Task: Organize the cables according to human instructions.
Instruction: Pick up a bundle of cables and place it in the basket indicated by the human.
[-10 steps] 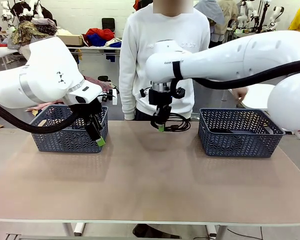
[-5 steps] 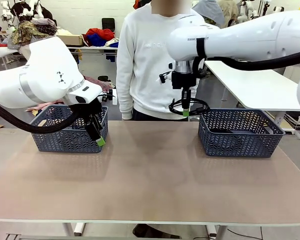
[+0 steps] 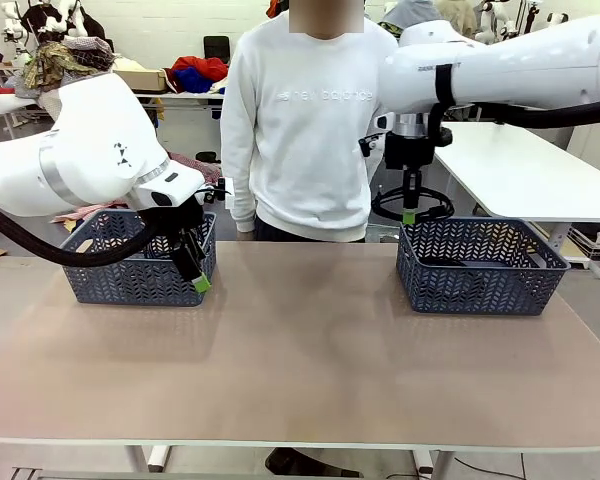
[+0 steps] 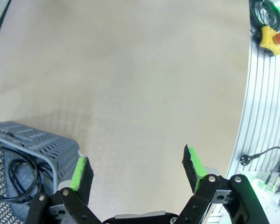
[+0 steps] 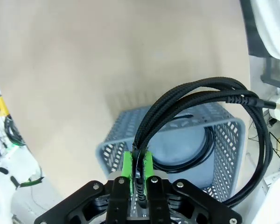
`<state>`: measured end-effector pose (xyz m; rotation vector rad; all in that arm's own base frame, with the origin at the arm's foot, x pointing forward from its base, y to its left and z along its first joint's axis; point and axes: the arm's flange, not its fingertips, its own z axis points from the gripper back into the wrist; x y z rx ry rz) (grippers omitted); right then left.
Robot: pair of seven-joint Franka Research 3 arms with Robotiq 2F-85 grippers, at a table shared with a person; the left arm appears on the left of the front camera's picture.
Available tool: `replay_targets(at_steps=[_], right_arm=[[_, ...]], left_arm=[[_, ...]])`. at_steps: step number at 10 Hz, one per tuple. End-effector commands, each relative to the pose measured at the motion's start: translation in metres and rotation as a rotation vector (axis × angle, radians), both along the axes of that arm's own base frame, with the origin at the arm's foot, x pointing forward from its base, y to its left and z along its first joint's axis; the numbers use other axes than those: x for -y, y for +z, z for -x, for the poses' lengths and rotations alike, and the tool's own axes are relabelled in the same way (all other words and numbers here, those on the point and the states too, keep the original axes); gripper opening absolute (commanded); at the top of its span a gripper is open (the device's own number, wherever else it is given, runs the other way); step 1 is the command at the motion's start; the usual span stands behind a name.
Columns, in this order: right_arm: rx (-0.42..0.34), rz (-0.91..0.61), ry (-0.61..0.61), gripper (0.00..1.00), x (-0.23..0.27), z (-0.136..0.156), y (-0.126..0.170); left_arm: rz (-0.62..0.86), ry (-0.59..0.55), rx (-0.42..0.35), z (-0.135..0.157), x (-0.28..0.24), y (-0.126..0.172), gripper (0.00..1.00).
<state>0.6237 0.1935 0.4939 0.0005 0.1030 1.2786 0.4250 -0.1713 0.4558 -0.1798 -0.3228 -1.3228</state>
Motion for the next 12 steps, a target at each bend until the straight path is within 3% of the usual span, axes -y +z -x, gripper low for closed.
replay_targets(at_steps=[1,4,5,10,11,12], right_arm=[[0.037,-0.061,0.023,0.00,0.022,0.012,-0.012],[0.047,-0.082,-0.004,0.00,0.037,0.008,-0.020],[0.030,-0.036,-0.012,0.00,0.029,-0.006,-0.014],[0.030,-0.036,-0.012,0.00,0.029,-0.006,-0.014],[0.026,-0.041,-0.014,0.11,0.029,-0.005,-0.019],[0.033,-0.059,-0.010,0.11,0.028,-0.005,-0.021]], left_arm=[[-0.005,0.005,-0.003,0.002,-0.002,0.001,1.00],[-0.005,0.005,-0.003,0.002,-0.002,0.001,1.00],[-0.005,0.005,-0.003,0.002,-0.002,0.001,1.00],[-0.005,0.005,-0.003,0.002,-0.002,0.001,1.00],[-0.005,0.005,-0.003,0.002,-0.002,0.001,1.00],[-0.005,0.005,-0.003,0.002,-0.002,0.001,1.00]])
